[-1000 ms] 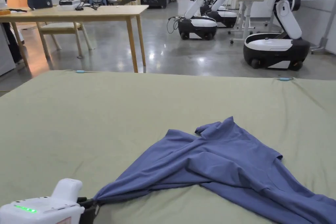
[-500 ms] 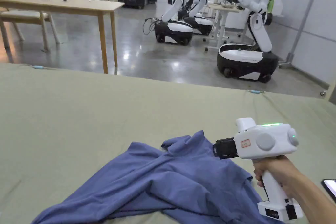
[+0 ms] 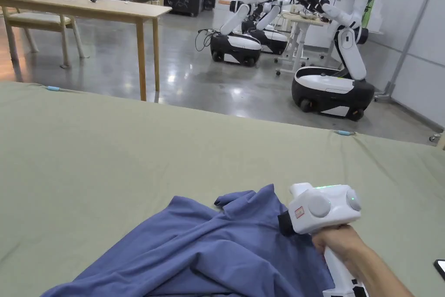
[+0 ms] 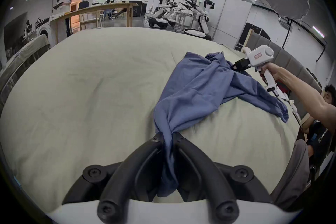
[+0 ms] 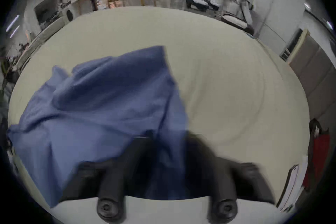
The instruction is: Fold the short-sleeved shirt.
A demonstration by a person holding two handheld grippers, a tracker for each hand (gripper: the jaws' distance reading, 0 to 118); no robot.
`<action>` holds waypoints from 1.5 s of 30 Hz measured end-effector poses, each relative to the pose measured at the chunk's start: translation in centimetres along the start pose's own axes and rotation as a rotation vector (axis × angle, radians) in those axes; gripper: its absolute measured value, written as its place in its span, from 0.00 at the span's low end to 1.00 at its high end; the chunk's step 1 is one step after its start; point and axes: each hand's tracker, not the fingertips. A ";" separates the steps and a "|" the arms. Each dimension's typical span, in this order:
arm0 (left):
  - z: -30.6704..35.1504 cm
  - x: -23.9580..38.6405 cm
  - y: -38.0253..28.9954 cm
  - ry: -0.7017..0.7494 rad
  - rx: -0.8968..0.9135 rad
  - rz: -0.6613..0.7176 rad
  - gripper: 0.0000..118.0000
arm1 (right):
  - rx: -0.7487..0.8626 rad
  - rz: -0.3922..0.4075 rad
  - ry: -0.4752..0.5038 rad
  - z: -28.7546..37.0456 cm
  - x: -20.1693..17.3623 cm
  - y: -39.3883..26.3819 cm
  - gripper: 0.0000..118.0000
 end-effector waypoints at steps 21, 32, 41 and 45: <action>2.1 1.2 3.9 -0.109 0.144 -0.025 0.06 | 0.620 -0.190 -0.078 32.9 -2.7 -17.4 0.02; 6.2 6.3 27.9 -0.206 0.436 0.042 0.06 | 0.839 -0.079 -0.245 42.7 3.0 1.5 0.02; 10.8 9.4 47.1 0.057 0.574 -0.040 0.06 | 1.013 -0.260 -0.291 50.2 9.1 16.8 0.02; 11.9 9.1 50.8 0.105 0.602 -0.005 0.06 | 1.002 -0.320 -0.333 51.5 10.5 20.9 0.02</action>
